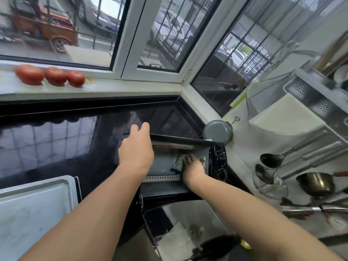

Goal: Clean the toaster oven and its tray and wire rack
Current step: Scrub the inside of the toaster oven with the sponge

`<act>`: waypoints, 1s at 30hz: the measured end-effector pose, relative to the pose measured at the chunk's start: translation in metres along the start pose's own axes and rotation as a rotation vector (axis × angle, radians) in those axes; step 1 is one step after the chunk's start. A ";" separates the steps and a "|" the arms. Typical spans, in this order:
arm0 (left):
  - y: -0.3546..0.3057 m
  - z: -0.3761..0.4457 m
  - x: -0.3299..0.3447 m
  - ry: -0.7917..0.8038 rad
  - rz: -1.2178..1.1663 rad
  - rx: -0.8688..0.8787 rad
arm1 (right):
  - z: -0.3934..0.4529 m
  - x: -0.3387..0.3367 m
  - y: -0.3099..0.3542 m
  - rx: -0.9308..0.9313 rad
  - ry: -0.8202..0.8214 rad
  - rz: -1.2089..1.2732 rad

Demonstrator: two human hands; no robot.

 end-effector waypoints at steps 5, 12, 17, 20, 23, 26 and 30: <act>-0.004 -0.001 -0.002 -0.010 -0.005 -0.015 | -0.048 0.018 -0.013 0.057 -0.010 -0.107; -0.005 0.000 -0.008 0.037 -0.025 0.001 | -0.076 0.024 -0.024 0.086 -0.060 -0.180; -0.001 -0.001 -0.002 0.017 0.003 0.013 | -0.020 0.010 -0.009 0.019 -0.045 -0.090; 0.002 -0.002 0.005 -0.011 0.018 0.025 | 0.011 0.003 0.002 0.001 0.015 0.043; 0.006 0.002 0.008 -0.008 0.029 0.030 | 0.021 0.003 0.004 -0.018 -0.037 0.063; 0.007 0.007 0.009 -0.003 0.021 0.023 | -0.001 0.012 -0.006 0.026 -0.051 0.031; 0.003 0.008 0.006 0.011 0.002 0.020 | -0.047 0.023 -0.019 0.089 -0.040 -0.009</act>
Point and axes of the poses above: each hand's wrist, its own z-axis towards the middle knuckle, its own x-axis out of the palm, y = z × x, the point moved 3 cm from there along z, towards the middle knuckle, and after that the axes turned 14 degrees about x, right-handed, at the moved point
